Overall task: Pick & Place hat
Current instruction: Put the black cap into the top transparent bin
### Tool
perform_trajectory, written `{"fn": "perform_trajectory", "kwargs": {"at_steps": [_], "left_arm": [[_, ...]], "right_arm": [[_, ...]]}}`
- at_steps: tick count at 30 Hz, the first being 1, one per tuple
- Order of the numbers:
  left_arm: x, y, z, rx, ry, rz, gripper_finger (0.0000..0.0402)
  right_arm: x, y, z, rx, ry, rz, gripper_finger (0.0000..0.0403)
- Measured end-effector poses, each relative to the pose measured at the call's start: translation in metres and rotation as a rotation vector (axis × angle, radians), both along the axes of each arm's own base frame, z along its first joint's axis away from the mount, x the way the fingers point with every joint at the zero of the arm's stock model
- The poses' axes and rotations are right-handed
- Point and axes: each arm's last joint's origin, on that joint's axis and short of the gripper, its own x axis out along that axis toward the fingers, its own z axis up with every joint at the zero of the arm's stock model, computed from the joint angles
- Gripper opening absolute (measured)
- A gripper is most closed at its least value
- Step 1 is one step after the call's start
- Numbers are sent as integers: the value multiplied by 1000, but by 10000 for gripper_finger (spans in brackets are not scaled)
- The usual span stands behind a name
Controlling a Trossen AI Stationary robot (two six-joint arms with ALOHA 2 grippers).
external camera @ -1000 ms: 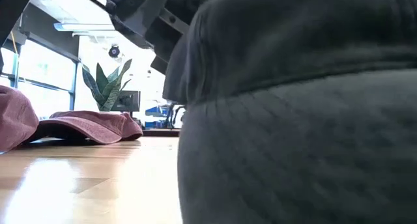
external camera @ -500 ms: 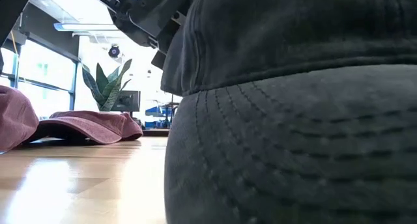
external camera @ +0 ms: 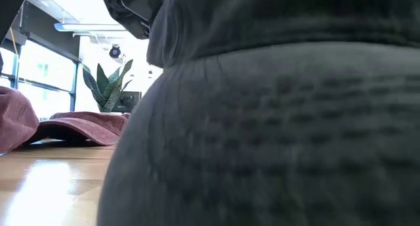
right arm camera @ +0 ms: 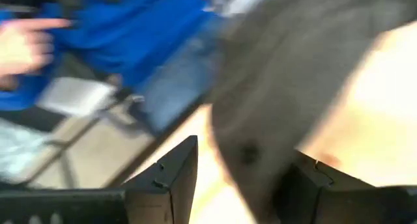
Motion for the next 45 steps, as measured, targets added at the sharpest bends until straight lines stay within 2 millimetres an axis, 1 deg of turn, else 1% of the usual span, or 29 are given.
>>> {"fn": "perform_trajectory", "kwargs": {"at_steps": [3, 7, 10, 13, 15, 18, 21, 25, 28, 30, 36, 39, 42, 45], "left_arm": [[2, 0, -2, 29, 19, 72, 48], [5, 3, -4, 76, 29, 194, 48], [6, 3, -3, 89, 29, 232, 48], [10, 2, 4, 65, 64, 243, 48], [11, 2, 6, 47, 84, 226, 48], [9, 4, 7, 30, 48, 127, 48], [8, 3, 7, 14, 26, 57, 48], [7, 3, 8, 7, 23, 37, 48], [7, 3, 8, 6, 23, 36, 48], [7, 3, 8, 6, 27, 36, 48], [7, 3, 8, 7, 28, 39, 48], [7, 3, 8, 9, 28, 45, 48], [8, 3, 7, 18, 26, 67, 48], [8, 3, 7, 27, 26, 89, 48]], "right_arm": [[2, -2, 0, -45, -29, -65, 161], [6, 0, 6, -23, -119, -64, 160], [8, 0, 10, -7, -161, -66, 150], [8, 0, 10, -6, -160, -65, 136], [8, 1, 10, -5, -161, -61, 130], [6, 4, 10, 7, -162, -32, 127], [3, 10, 12, 54, -152, 57, 128], [-1, 16, 14, 110, -164, 181, 131], [-2, 16, 14, 121, -169, 204, 131], [0, 15, 13, 95, -155, 147, 131], [5, 8, 8, -10, -112, -107, 131], [5, 9, 9, -12, -115, -120, 131], [6, 13, 12, 5, -161, -117, 131], [10, 15, 16, 32, -202, -192, 131]]}}
